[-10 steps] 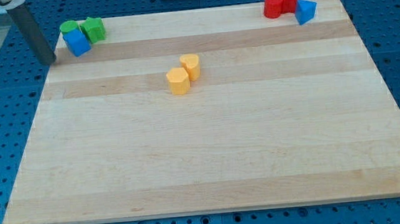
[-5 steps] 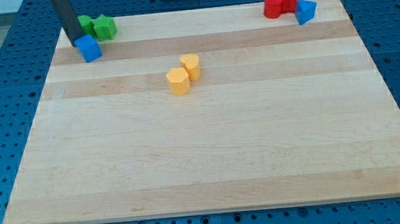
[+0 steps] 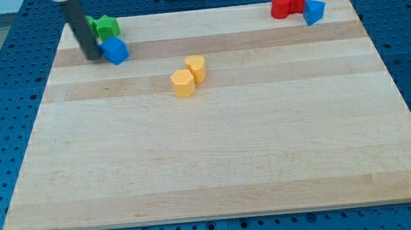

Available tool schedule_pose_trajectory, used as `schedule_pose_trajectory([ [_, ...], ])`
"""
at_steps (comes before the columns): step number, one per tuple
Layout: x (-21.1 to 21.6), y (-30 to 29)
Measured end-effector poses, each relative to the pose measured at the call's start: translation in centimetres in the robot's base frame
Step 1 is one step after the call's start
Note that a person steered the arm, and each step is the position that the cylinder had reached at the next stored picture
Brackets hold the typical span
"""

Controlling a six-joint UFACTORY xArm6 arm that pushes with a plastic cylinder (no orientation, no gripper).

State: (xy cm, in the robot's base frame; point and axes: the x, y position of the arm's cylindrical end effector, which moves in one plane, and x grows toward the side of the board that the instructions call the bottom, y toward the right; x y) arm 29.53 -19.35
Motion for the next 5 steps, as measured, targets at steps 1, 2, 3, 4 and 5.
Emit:
schedule_pose_trajectory([
  [1,-0.7,6.6],
  [2,-0.8,13.2],
  [3,-0.8,13.3],
  [4,-0.3,10.7],
  [5,1.4,10.3],
])
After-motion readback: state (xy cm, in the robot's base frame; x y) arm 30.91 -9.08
